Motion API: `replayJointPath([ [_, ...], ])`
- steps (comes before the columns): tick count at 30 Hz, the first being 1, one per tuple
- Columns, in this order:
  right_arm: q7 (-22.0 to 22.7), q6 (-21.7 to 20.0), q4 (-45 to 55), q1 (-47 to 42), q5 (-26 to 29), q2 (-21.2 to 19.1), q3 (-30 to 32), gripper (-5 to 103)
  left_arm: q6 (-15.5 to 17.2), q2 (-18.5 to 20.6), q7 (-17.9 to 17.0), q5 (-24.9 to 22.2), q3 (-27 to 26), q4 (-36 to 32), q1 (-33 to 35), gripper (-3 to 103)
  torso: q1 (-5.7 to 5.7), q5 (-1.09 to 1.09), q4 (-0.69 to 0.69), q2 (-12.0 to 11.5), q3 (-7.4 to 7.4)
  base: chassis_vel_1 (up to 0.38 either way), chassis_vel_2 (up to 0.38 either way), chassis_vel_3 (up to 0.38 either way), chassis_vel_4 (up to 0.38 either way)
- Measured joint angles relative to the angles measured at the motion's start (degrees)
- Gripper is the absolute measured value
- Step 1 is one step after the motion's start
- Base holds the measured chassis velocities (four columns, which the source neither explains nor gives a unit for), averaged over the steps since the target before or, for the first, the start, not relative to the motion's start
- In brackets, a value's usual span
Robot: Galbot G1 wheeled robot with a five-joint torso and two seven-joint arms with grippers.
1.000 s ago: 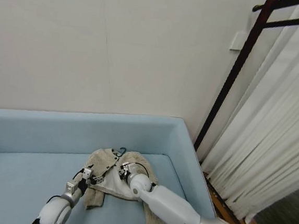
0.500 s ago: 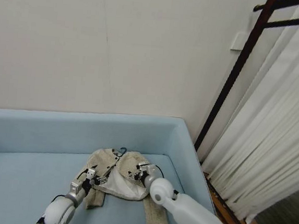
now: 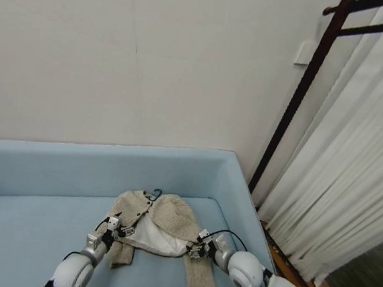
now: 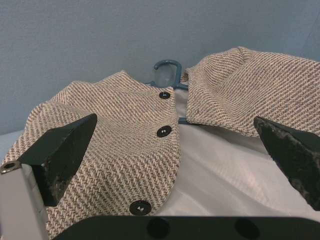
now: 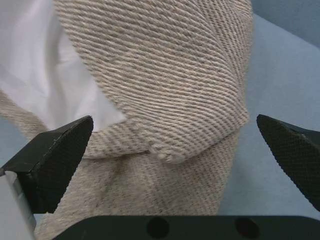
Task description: Pick up the clothes from the sofa and hang them on the clothes hanger.
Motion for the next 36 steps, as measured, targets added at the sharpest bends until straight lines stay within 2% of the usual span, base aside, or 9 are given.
replayJointPath([
  [4,-0.38,1.55,-2.0,0.62,-3.1,0.42,-0.95,99,-0.11,0.21,0.23,-0.08,-0.01,-0.1,0.03,100,0.0,-0.01,-0.02,0.0,0.0,0.0,0.0,0.0,0.0],
  [13,-0.33,4.64,-5.27,1.44,-8.24,1.83,-3.07,68,-0.12,1.15,2.14,-1.06,0.02,-0.28,-0.22,100,0.0,-0.01,-0.02,0.0,0.0,0.0,0.0,0.0,0.0],
  [14,-0.64,5.82,-5.97,1.78,-10.84,1.9,-3.74,57,-0.12,1.36,2.89,-1.09,0.02,-0.28,-0.26,100,0.0,-0.01,-0.02,0.0,0.0,0.0,0.0,0.0,0.0],
  [18,-1.14,6.87,-6.16,2.11,-13.02,1.69,-4.69,52,-0.2,1.52,3.36,-1.1,0.01,-0.23,-0.32,100,0.0,-0.01,-0.02,0.0,0.0,0.0,0.0,0.0,0.0],
  [21,-1.75,8.72,-6.85,2.7,-15.4,1.34,-6.1,35,-0.42,1.83,3.73,-1.12,-0.09,-0.06,-0.39,100,0.0,-0.01,-0.02,0.0,0.0,0.0,0.0,0.0,0.0],
  [24,-1.78,9.19,-7.12,2.93,-15.66,1.39,-6.51,30,-0.5,2.02,3.85,-1.14,-0.12,0.04,-0.46,100,0.0,-0.01,-0.02,0.0,0.0,0.0,0.0,0.0,0.0],
  [25,-1.7,9.32,-7.2,3.12,-15.6,1.58,-6.76,19,-0.56,2.16,3.95,-1.16,-0.15,0.1,-0.6,100,0.0,-0.01,-0.02,0.0,0.0,0.0,0.0,0.0,0.0],
  [30,-1.56,9.62,-7.35,3.36,-15.12,1.6,-6.89,3,-0.56,2.21,3.97,-1.24,-0.16,0.13,-0.9,100,0.0,-0.01,-0.02,0.0,0.0,0.0,0.0,0.0,0.0],
  [36,-1.11,10.07,-6.02,2.93,-12.78,0.76,-6.22,1,-0.57,1.69,3.98,-1.2,0.09,-0.13,-0.77,100,0.0,-0.01,-0.02,0.0,0.0,0.0,0.0,0.0,0.0],
])
